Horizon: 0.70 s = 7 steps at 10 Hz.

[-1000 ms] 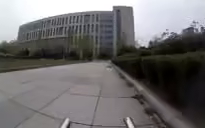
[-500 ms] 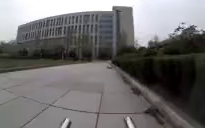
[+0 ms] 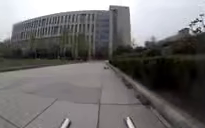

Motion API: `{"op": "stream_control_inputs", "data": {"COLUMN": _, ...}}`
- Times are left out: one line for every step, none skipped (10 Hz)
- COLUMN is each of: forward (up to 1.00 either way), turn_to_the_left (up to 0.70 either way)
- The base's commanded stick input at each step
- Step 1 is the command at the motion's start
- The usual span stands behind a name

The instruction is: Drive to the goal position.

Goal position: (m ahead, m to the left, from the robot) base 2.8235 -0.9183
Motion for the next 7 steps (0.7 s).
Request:
{"op": "stream_control_inputs", "data": {"forward": 1.00, "turn_to_the_left": -0.40}}
{"op": "stream_control_inputs", "data": {"forward": 1.00, "turn_to_the_left": -0.40}}
{"op": "stream_control_inputs", "data": {"forward": 1.00, "turn_to_the_left": -0.40}}
{"op": "stream_control_inputs", "data": {"forward": 1.00, "turn_to_the_left": -0.25}}
{"op": "stream_control_inputs", "data": {"forward": 1.00, "turn_to_the_left": -0.04}}
{"op": "stream_control_inputs", "data": {"forward": 1.00, "turn_to_the_left": 0.00}}
{"op": "stream_control_inputs", "data": {"forward": 1.00, "turn_to_the_left": 0.00}}
